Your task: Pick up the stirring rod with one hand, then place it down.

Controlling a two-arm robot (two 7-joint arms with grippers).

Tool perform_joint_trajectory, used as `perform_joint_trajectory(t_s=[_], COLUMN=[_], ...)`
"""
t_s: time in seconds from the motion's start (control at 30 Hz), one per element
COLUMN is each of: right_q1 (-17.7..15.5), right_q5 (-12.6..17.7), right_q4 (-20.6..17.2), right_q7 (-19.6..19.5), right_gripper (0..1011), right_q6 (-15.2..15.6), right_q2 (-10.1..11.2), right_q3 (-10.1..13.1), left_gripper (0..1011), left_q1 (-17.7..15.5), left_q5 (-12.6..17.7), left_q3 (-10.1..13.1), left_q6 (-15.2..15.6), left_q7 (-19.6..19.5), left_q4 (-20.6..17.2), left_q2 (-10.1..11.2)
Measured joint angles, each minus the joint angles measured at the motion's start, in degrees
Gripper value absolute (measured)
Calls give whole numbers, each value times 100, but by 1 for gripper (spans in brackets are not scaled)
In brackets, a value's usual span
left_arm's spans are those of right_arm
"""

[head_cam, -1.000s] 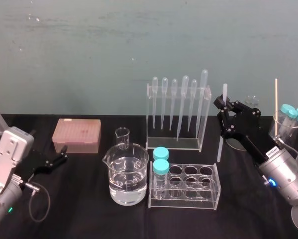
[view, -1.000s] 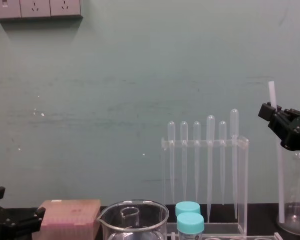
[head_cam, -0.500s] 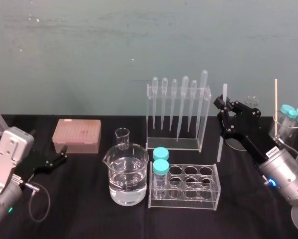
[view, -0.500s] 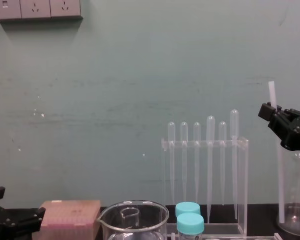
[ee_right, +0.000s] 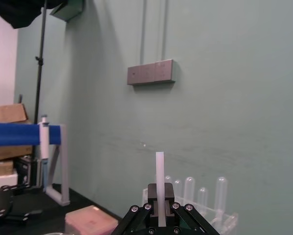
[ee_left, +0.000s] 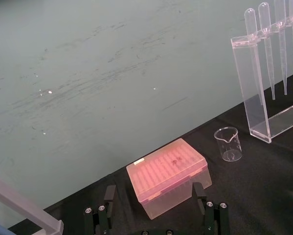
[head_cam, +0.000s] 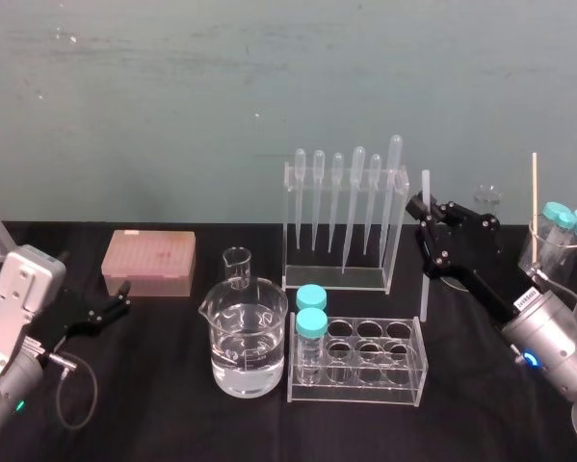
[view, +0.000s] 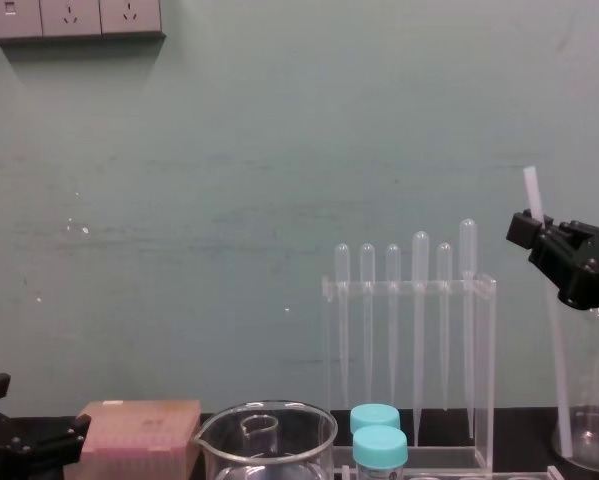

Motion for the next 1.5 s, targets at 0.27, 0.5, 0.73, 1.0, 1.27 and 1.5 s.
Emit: perform_joint_trajectory(t_s=[0.27, 0.5, 0.73, 1.0, 1.27, 1.5], right_q1=[-125, -118, -40, 119, 282, 362], right_q5=[3, 55, 90, 16, -88, -119], right_q4=[-168, -138, 6, 309, 602, 751], right_q7=[251, 449, 576, 682, 798, 836], right_gripper=[70, 70, 70, 70, 70, 70], right_q6=[146, 185, 269, 318, 349, 413], right_q2=[95, 126, 156, 171, 177, 177], right_q3=[-58, -181, -323, -510, -701, -808], left_gripper=[1000, 1000, 1000, 1000, 1000, 1000], left_q1=[0, 0, 0, 0, 0, 0], left_q5=[0, 0, 0, 0, 0, 0], left_q3=[0, 0, 0, 0, 0, 0], left_q6=[0, 0, 0, 0, 0, 0], left_q7=[0, 0, 0, 0, 0, 0], left_q4=[0, 0, 0, 0, 0, 0], left_q2=[0, 0, 0, 0, 0, 0])
